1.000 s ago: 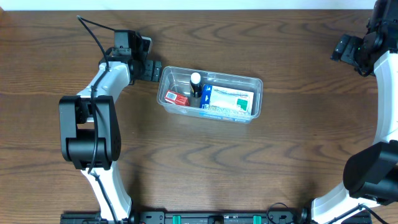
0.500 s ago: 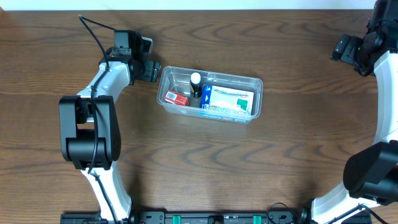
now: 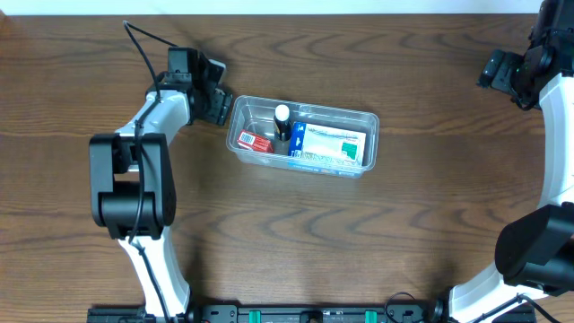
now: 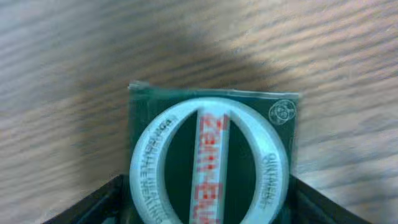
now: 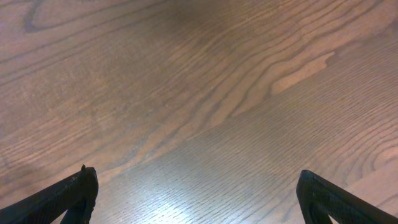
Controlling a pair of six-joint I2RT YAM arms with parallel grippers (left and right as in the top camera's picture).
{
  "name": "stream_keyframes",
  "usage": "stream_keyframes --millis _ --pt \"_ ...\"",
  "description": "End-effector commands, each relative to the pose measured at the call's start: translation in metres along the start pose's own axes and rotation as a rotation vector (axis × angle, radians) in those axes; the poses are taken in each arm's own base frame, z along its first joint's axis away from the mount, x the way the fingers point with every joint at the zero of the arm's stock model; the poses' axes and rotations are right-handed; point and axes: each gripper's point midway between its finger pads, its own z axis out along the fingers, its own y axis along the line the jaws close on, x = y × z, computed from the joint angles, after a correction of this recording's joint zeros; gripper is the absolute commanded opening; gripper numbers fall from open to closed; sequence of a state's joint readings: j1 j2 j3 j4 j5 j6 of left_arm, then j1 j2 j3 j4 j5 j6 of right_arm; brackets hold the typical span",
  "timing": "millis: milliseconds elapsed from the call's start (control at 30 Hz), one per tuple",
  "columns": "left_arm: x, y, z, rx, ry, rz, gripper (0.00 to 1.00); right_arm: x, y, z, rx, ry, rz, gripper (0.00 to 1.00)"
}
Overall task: Pack container
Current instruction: 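Grasp the green Zam-Buk tin with the left gripper and lift, then lower the Zam-Buk tin into the container's left end beside the red box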
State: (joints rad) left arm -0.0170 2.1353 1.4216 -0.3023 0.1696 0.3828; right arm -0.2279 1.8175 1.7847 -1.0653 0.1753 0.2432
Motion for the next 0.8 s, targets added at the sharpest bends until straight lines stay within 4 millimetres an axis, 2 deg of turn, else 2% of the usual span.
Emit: stream_keyframes --millis 0,267,433,600,767 --pt "0.015 -0.005 0.014 0.013 0.041 0.027 0.69 0.001 -0.003 0.002 0.007 0.005 -0.010 0.99" --pt "0.009 -0.003 0.013 0.006 0.019 0.028 0.54 0.001 -0.003 0.002 0.007 0.005 -0.010 0.99" --pt "-0.001 0.001 0.001 -0.016 -0.004 0.030 0.53 0.001 -0.003 0.002 0.007 0.005 -0.010 0.99" --pt "-0.022 0.016 -0.038 -0.102 -0.049 -0.033 0.53 0.001 -0.003 0.002 0.007 0.005 -0.010 0.99" --pt "-0.042 0.015 -0.097 -0.115 -0.122 -0.140 0.53 0.001 -0.003 0.002 0.007 0.005 -0.010 0.99"
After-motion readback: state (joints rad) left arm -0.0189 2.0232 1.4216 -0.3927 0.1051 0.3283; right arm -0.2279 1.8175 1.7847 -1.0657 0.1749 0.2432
